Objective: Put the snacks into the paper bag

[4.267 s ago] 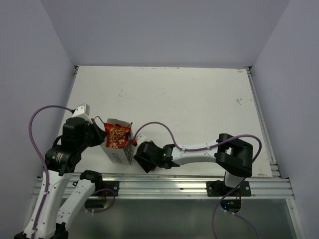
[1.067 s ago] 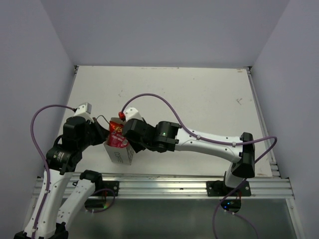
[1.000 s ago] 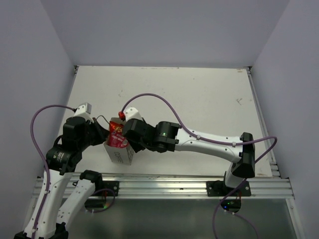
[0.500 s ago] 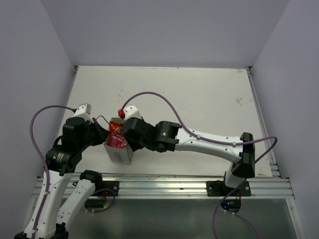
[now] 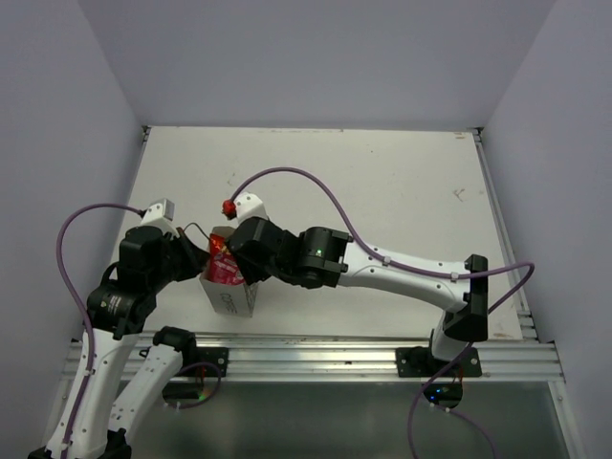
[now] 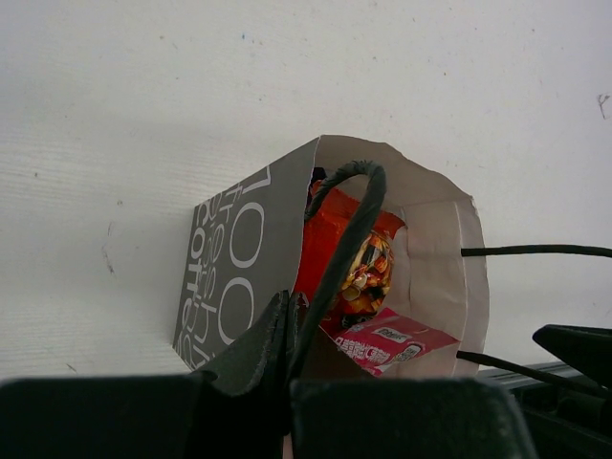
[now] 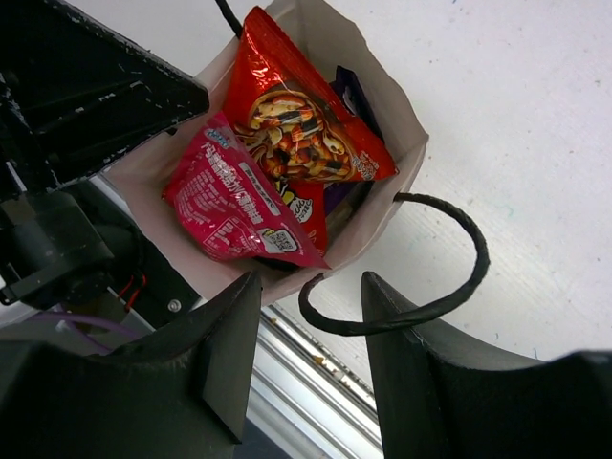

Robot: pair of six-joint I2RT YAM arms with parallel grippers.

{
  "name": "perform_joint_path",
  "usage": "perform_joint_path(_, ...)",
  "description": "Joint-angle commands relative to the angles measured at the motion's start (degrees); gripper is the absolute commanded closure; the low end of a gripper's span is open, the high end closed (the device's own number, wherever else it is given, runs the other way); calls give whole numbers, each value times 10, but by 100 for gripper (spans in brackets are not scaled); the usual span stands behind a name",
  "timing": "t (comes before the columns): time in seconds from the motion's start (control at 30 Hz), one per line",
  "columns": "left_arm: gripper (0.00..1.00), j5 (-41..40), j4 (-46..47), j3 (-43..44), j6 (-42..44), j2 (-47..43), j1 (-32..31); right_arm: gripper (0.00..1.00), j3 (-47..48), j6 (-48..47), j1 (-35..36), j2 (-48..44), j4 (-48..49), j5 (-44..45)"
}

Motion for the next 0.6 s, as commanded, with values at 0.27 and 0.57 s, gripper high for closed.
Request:
perform_joint_path(0.27,100,17,5,0,-5,-10,-1,61,-43,6,3,32,20,-1)
perform_joint_path(0.57,100,63,55,-11,-16,-42,-1,100,-30,10,3,6,-37,42)
